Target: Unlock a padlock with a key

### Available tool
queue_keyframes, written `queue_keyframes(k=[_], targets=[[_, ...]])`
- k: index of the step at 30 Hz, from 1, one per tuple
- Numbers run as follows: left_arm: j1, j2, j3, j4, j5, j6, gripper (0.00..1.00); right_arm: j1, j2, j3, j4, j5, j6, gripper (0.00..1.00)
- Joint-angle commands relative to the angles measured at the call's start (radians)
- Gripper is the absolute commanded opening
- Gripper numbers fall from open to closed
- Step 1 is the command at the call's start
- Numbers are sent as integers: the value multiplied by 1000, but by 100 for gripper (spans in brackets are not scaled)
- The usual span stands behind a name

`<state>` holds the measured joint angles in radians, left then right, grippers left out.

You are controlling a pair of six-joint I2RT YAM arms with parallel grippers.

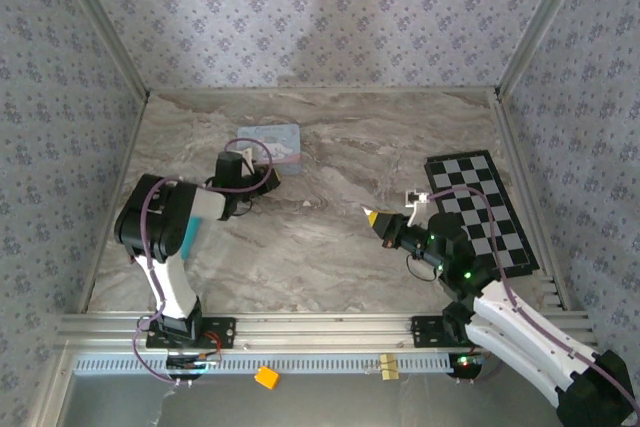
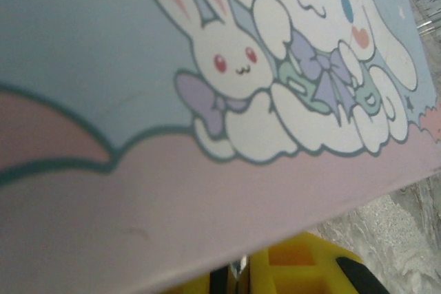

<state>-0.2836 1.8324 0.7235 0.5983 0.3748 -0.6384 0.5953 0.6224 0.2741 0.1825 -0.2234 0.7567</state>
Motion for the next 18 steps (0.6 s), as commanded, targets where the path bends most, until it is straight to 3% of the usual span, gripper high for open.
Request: queue_keyframes(k=[1, 11, 15, 18], targets=[[-9, -66, -13, -32, 31, -19, 9, 0, 20, -4, 16, 9, 26, 0], [-91, -129, 45, -326, 110, -206, 6, 117, 287, -8, 206, 47, 149, 0], [-142, -164, 38, -383, 118, -277, 5, 140, 492, -46, 497, -11, 271, 0], [-168, -190, 5, -364, 128, -348, 4, 161, 635, -24, 605, -45, 315, 0]])
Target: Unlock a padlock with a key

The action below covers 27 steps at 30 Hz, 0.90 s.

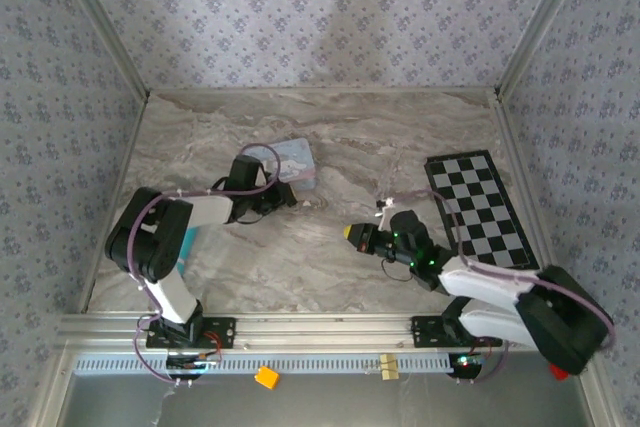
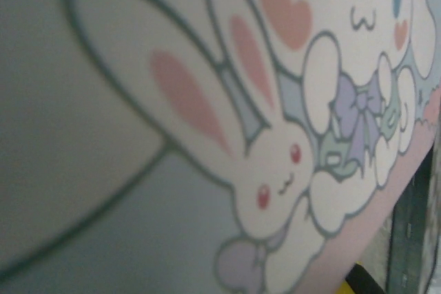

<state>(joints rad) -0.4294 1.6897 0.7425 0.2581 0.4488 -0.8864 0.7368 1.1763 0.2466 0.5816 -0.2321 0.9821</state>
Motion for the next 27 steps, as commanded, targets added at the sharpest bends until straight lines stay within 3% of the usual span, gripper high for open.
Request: queue_keyframes(k=[1, 5, 16, 27], targets=[[-32, -56, -27, -7, 55, -118, 3, 32, 115, 8, 234, -35, 98, 0], [-64, -90, -74, 52, 40, -192, 2, 44, 231, 11, 380, -48, 170, 0], [-122, -91, -170, 341, 2, -389, 0, 60, 349, -12, 521, 29, 353, 0], [-150, -56, -191, 483, 11, -480, 0, 85, 528, -15, 801, 52, 472, 0]])
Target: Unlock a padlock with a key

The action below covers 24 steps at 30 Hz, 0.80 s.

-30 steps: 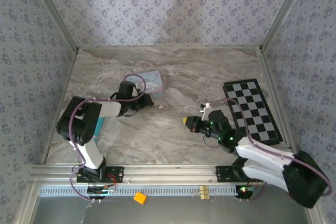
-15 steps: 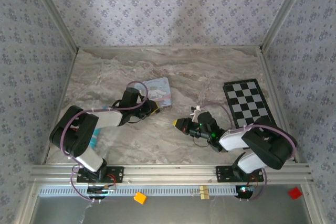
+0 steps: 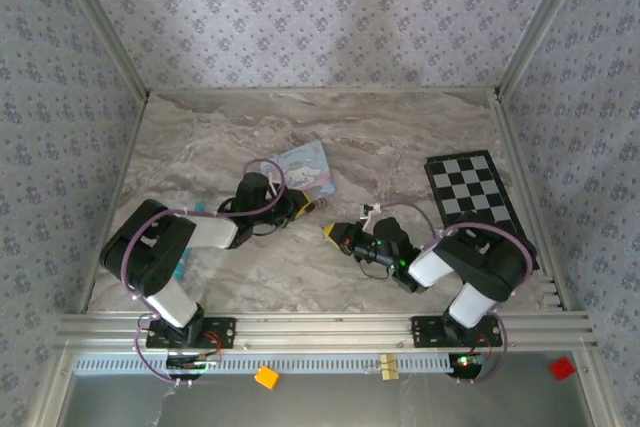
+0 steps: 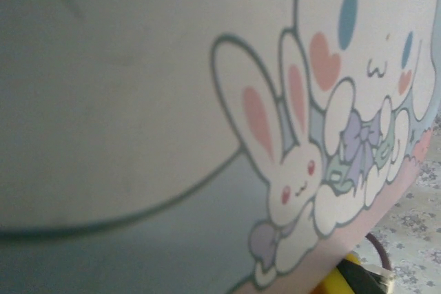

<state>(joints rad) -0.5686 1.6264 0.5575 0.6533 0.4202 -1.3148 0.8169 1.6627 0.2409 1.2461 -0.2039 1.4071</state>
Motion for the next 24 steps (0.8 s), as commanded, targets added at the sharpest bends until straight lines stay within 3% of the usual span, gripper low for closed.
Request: queue_keyframes(k=[1, 24], targets=[[-10, 6, -8, 89, 42, -53, 0, 3, 58, -10, 146, 22, 58, 0], [-11, 0, -35, 144, 55, -62, 0, -68, 92, 72, 147, -61, 96, 0]])
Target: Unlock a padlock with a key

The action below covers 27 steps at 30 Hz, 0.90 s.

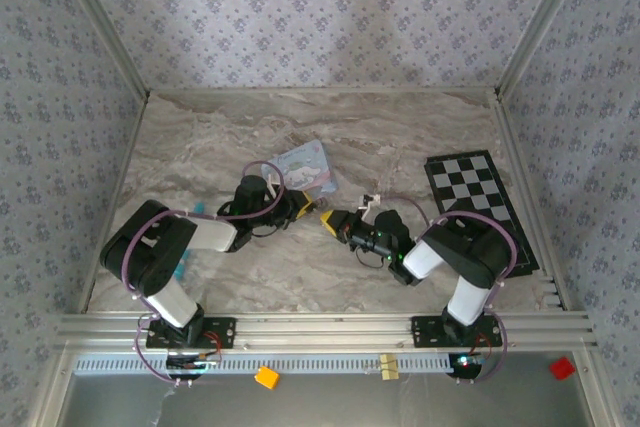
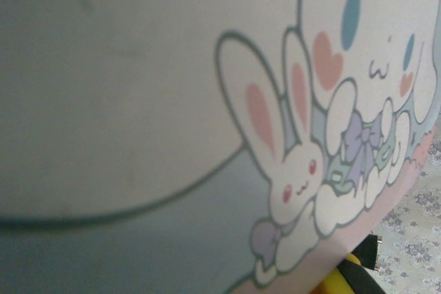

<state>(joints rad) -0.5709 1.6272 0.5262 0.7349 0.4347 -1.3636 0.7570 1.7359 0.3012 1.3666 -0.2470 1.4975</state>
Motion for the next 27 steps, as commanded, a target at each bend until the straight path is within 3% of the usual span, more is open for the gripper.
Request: queue_keyframes(k=[1, 27], targets=[[-9, -2, -10, 75, 41, -16, 0, -11, 22, 10, 26, -19, 3, 0], [-4, -12, -49, 162, 30, -43, 0, 1, 86, 30, 27, -21, 12, 0]])
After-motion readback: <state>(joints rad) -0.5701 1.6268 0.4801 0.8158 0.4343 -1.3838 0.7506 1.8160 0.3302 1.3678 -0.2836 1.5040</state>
